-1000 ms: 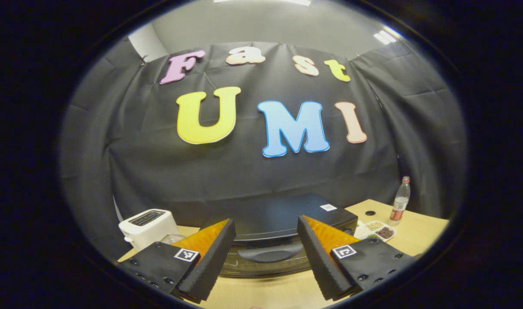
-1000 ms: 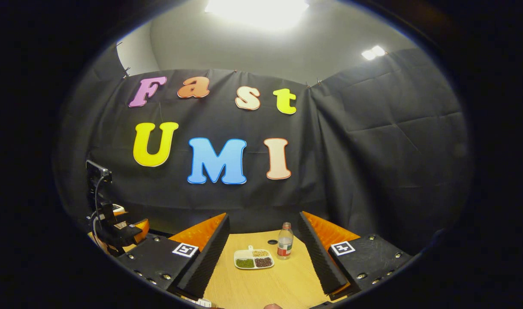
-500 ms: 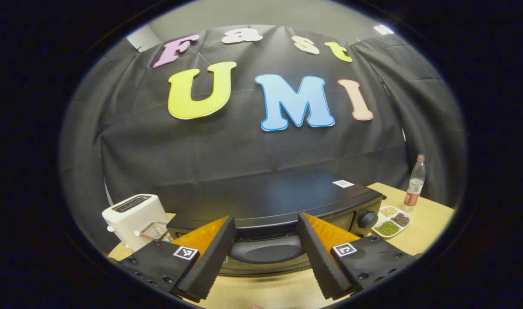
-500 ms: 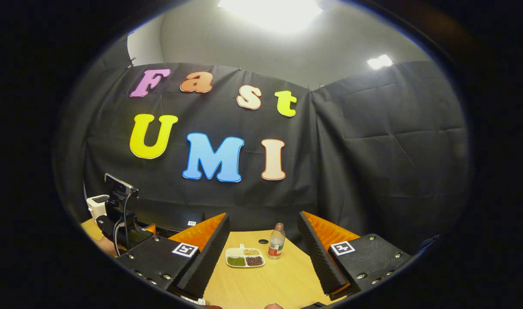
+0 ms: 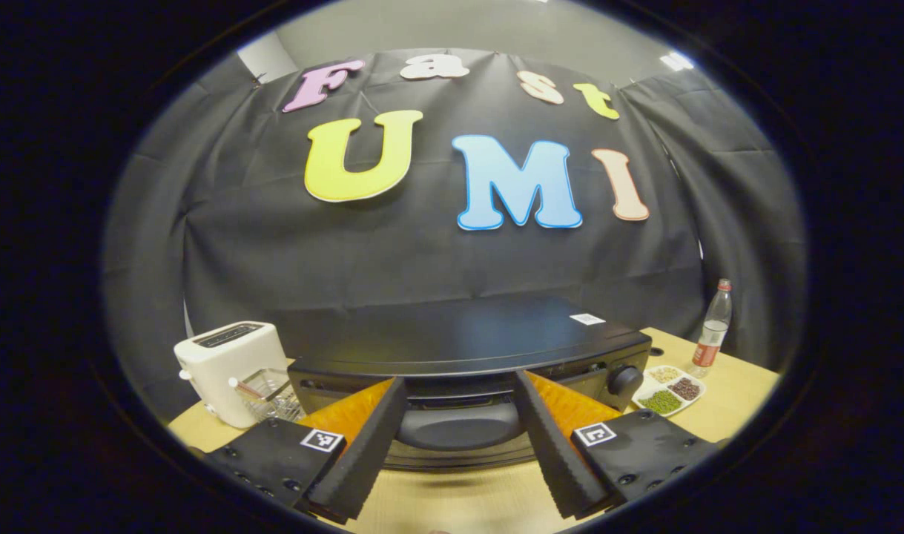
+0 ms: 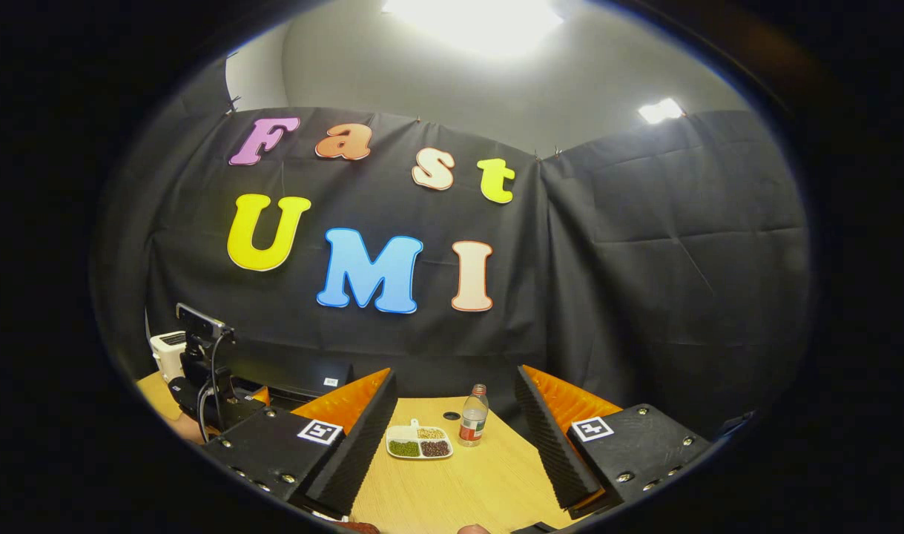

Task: Open the electric oven with the left hand, put the food in, and close the electric oven.

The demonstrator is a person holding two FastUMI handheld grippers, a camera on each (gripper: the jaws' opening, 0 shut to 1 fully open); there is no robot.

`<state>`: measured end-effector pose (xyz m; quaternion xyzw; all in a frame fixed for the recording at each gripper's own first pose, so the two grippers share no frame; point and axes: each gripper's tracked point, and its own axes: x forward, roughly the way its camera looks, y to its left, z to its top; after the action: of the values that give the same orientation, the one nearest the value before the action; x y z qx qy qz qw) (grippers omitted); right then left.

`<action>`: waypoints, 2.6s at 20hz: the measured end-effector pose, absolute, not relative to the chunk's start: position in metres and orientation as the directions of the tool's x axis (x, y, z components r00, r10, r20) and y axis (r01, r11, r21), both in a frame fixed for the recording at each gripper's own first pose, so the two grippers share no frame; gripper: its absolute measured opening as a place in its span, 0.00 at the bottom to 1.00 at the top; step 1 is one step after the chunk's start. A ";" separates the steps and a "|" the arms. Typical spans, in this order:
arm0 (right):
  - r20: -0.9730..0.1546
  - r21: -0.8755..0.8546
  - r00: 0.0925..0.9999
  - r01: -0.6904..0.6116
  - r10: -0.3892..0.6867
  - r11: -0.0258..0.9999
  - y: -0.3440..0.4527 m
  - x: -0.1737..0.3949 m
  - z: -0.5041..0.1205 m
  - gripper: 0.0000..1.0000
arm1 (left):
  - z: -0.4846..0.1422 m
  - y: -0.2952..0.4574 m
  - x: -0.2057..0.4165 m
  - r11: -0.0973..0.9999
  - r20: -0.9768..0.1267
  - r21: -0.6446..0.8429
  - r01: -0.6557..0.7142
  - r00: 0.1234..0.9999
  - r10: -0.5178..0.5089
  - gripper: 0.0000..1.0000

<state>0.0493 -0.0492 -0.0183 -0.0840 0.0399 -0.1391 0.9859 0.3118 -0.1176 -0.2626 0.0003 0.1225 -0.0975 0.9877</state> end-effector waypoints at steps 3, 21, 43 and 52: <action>-0.056 -0.169 0.961 0.258 -0.270 0.951 -0.050 0.046 -0.018 0.96 | -0.265 -0.117 0.297 0.981 -0.249 -0.025 0.192 0.949 -0.192 1.00; -0.100 -0.121 0.968 0.217 -0.229 0.969 -0.058 0.023 -0.036 0.96 | -0.319 -0.112 0.205 0.979 -0.388 0.031 0.202 0.905 -0.175 0.91; -0.265 0.007 0.961 -0.086 0.085 0.996 -0.020 0.018 -0.106 0.96 | -0.217 -0.058 0.101 0.995 -0.303 0.068 0.079 0.952 -0.055 1.00; -0.450 0.219 0.854 -0.178 0.261 0.959 0.004 -0.004 -0.178 0.99 | -0.103 -0.020 0.042 0.998 -0.161 0.060 -0.016 0.987 0.025 0.97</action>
<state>-0.0036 0.0037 -0.1776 0.0848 0.2448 0.1144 0.9590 0.0416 -0.0202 -0.1027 0.0293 0.0812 0.0102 0.9962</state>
